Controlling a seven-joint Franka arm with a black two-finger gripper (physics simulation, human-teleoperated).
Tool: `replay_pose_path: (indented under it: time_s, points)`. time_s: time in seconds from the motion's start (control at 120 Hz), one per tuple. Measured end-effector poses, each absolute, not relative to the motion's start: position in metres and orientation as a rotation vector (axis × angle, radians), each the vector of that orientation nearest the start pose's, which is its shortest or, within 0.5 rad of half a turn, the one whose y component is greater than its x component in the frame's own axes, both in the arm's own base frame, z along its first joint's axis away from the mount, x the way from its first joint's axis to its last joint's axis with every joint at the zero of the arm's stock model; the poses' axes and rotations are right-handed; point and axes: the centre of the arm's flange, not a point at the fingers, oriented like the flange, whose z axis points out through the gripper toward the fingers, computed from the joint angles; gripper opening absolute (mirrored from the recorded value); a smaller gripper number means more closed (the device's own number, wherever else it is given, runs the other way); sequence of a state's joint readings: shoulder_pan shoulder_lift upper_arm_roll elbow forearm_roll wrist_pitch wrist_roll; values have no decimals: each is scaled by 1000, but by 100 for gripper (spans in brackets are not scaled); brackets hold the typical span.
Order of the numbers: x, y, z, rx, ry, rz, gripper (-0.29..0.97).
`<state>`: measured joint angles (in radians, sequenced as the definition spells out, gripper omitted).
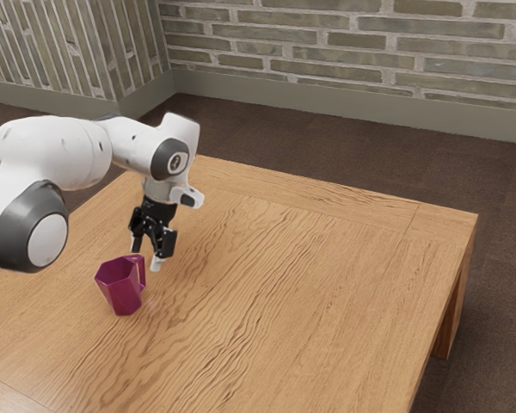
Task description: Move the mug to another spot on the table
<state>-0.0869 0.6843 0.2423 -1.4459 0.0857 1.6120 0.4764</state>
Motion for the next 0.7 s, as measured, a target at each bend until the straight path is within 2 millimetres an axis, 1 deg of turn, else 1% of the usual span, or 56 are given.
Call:
replay_pose_path:
  time_s: [0.083, 0.167, 0.308, 0.408, 0.7]
  points:
    - [646, 87, 256, -2905, 541, 851, 68]
    - [641, 84, 250, -2907, 558, 858, 68]
    - [638, 78, 249, -2904, 588, 854, 66]
    - [636, 76, 249, -2900, 603, 854, 60]
    - [631, 76, 250, -2901, 625, 848, 36]
